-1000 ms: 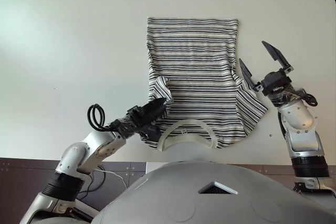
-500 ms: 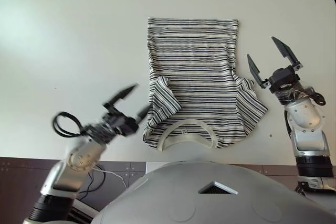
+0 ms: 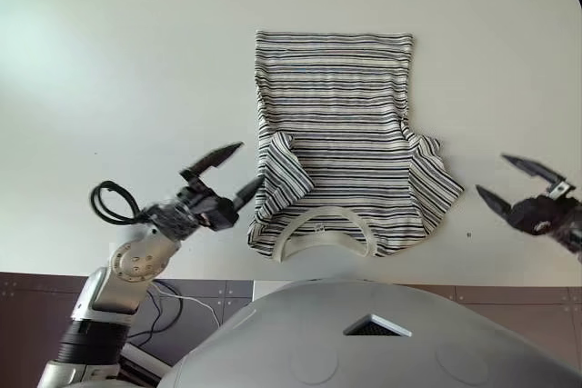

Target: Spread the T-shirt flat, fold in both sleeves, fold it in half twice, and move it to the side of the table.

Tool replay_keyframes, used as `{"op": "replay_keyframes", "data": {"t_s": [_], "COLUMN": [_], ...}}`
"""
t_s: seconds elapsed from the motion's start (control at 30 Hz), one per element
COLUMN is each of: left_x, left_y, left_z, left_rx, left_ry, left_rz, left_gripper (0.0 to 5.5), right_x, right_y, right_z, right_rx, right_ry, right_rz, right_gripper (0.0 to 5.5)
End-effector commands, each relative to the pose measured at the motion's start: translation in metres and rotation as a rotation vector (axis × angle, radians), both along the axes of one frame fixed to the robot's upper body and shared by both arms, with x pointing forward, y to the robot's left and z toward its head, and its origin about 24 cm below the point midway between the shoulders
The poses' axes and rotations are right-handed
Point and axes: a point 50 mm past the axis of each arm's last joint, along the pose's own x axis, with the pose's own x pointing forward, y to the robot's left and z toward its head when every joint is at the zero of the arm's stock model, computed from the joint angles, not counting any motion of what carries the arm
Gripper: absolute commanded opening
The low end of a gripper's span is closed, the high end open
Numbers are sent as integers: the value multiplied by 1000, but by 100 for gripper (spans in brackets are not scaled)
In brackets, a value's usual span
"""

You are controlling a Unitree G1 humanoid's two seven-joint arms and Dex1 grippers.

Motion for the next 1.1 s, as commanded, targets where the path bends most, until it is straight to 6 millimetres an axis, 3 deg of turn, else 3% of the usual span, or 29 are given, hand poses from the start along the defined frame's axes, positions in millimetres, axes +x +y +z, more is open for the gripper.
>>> {"op": "replay_keyframes", "data": {"t_s": [0.03,0.13,0.23,0.47,0.6,0.93,1.1], "left_x": [11,17,8,-29,-24,-6,-4], "left_y": [6,9,-1,-7,3,33,21], "left_z": [-21,-29,-31,-49,-45,-41,-35], "left_rx": [95,132,96,129,182,323,245], "left_ry": [54,49,69,257,215,82,32], "left_rz": [-20,-2,-62,-153,-103,68,59], "left_gripper": [348,348,348,348,348,348,348], "right_x": [-12,-22,-27,-1,8,33,35], "right_y": [9,16,18,23,29,15,27], "right_z": [6,10,4,-19,-24,-24,-31], "right_rx": [-42,-10,-20,-110,-140,-209,-169], "right_ry": [25,54,114,54,22,-106,-120], "right_rz": [102,131,160,171,209,148,183], "right_gripper": [323,323,323,323,323,323,323]}}
